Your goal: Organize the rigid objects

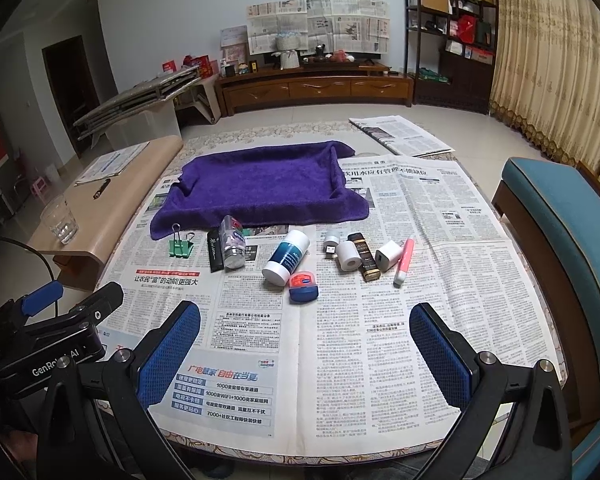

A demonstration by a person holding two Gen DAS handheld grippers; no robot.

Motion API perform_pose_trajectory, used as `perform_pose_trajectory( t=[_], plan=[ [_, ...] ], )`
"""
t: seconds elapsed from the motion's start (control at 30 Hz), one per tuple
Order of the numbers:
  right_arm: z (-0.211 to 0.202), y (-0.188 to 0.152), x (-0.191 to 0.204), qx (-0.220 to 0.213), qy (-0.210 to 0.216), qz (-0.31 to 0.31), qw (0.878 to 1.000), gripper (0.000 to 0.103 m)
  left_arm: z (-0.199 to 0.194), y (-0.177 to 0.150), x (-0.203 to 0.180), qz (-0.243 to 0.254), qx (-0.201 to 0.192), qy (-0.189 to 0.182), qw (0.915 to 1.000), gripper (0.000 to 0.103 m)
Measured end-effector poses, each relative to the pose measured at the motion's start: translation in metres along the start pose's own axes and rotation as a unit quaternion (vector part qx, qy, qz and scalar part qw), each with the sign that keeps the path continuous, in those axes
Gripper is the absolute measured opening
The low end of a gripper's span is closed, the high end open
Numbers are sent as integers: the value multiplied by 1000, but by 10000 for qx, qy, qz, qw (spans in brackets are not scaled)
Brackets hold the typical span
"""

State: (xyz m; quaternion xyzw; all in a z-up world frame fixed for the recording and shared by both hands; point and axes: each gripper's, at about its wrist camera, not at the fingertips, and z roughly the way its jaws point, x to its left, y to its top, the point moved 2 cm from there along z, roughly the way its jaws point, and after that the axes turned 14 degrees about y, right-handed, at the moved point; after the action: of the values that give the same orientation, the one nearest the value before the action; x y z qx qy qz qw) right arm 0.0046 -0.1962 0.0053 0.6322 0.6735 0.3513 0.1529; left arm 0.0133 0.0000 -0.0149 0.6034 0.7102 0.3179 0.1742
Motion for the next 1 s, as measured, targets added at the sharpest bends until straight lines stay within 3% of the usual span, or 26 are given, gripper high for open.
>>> perform_pose_trajectory(
  t=[0.63,1.0],
  plan=[
    [-2,-1,-11,-11,7,14,10000,103,11,1,-1,-64,68,-54,9999,103],
    [0,-2,-17,18,38,-3,10000,103,10,1,-2,40,-119,-83,9999,103]
  ],
)
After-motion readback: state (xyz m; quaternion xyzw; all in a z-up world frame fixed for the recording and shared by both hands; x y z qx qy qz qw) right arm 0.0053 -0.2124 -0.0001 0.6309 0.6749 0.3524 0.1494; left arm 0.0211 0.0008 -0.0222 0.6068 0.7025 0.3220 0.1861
